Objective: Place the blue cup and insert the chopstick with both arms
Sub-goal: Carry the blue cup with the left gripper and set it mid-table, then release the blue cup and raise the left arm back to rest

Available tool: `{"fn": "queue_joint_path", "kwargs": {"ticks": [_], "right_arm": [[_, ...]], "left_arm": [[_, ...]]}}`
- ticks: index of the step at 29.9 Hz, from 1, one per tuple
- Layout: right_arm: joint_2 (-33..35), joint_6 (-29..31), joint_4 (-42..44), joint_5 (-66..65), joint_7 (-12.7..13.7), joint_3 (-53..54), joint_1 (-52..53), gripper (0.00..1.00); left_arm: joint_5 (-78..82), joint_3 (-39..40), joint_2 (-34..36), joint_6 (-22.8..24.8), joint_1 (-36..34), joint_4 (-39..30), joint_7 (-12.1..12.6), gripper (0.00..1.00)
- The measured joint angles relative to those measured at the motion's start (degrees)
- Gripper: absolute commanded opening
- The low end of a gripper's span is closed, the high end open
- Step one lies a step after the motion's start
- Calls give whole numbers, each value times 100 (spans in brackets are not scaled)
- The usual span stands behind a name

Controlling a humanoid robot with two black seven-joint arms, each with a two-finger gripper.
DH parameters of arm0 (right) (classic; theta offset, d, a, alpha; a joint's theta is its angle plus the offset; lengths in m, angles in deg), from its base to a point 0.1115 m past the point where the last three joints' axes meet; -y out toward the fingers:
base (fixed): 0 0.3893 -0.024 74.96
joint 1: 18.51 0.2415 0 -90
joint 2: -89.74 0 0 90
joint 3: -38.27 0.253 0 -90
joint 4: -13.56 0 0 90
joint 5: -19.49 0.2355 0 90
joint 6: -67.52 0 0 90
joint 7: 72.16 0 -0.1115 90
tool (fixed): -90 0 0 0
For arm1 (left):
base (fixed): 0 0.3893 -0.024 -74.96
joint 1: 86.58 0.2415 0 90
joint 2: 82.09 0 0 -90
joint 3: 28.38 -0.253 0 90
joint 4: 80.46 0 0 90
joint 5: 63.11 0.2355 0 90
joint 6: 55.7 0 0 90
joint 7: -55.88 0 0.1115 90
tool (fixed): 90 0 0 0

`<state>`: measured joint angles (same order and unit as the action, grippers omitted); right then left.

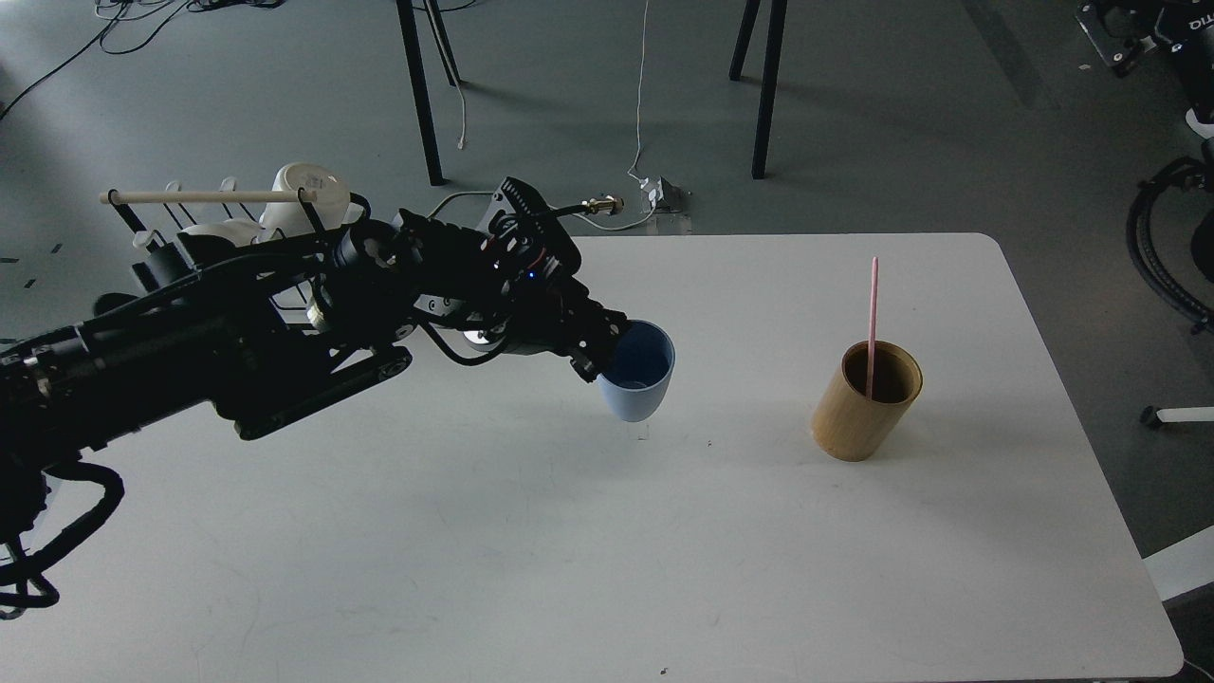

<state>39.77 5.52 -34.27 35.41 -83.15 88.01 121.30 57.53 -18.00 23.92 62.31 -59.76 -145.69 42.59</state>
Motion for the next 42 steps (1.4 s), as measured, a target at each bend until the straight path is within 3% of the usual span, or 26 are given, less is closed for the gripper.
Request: {"fn": "queue_joint_path", "kwargs": {"ticks": [6,16,19,25,30,33,39,42], "right_arm": [[286,0,-34,-22,0,-1,15,100],[379,0,-37,-23,0,-23,-15,100],[360,0,-38,-27,-5,-41,-16,100],[359,0,-77,-111,-11,-67,-17,100],[448,-131,-433,-1011,-18,-64,-48,100],[616,-257,-633,-1608,-20,-60,-64,99],[1338,-313,-1388,-2525,-72,-363,-142,98],[1727,-381,-1843,-3017,-78,-589,-146,98]], "left_arm": [[107,-423,-865,0,40,913,-31,3],[70,-572,-955,0,40,1031,-69,13],[65,-570,-921,0,67,999,-76,26],[-7,-487,-775,-1,76,931,-102,43],[-798,-122,-506,-1,59,764,-101,52],[-1584,410,-313,-1,38,738,-101,64],[-4347,1840,-119,-2,57,902,-154,98],[-6060,2222,-76,-2,66,1178,-156,99]]}}
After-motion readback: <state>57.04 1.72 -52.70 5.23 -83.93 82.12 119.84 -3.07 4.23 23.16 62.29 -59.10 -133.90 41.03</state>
